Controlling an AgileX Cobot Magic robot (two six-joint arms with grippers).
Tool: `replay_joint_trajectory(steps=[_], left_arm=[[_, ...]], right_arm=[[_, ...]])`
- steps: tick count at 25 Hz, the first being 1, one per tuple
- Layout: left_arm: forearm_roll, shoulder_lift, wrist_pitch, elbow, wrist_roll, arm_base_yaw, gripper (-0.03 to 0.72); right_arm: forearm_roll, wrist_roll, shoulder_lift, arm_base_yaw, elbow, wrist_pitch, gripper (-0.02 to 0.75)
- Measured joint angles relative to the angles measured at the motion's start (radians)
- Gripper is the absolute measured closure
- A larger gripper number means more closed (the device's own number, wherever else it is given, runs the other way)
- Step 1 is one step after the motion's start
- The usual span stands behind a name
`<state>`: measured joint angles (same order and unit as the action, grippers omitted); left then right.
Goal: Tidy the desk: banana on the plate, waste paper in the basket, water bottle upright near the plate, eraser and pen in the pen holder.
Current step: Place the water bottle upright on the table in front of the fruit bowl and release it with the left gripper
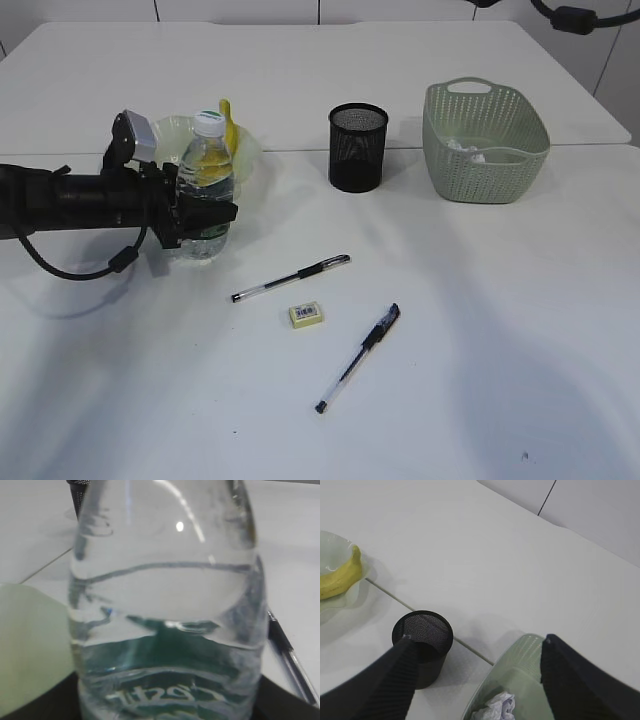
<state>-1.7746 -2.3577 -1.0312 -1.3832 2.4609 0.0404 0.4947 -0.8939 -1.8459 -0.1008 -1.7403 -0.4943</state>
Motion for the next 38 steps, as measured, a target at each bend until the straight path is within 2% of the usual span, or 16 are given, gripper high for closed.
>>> replay_joint_trajectory(steps=[13, 23, 38], left_arm=[[0.011, 0.000, 0.034, -0.049, 0.000, 0.000, 0.309], [-0.003, -0.022, 0.028, -0.051, 0.000, 0.039, 0.309], [-0.003, -0.025, 0.012, -0.051, -0.017, 0.039, 0.309]], right_arm=[[-0.001, 0.000, 0.000, 0.000, 0.000, 0.007, 0.166], [-0.001, 0.000, 0.000, 0.000, 0.000, 0.010, 0.166], [-0.004, 0.000, 0.000, 0.000, 0.000, 0.012, 0.166]])
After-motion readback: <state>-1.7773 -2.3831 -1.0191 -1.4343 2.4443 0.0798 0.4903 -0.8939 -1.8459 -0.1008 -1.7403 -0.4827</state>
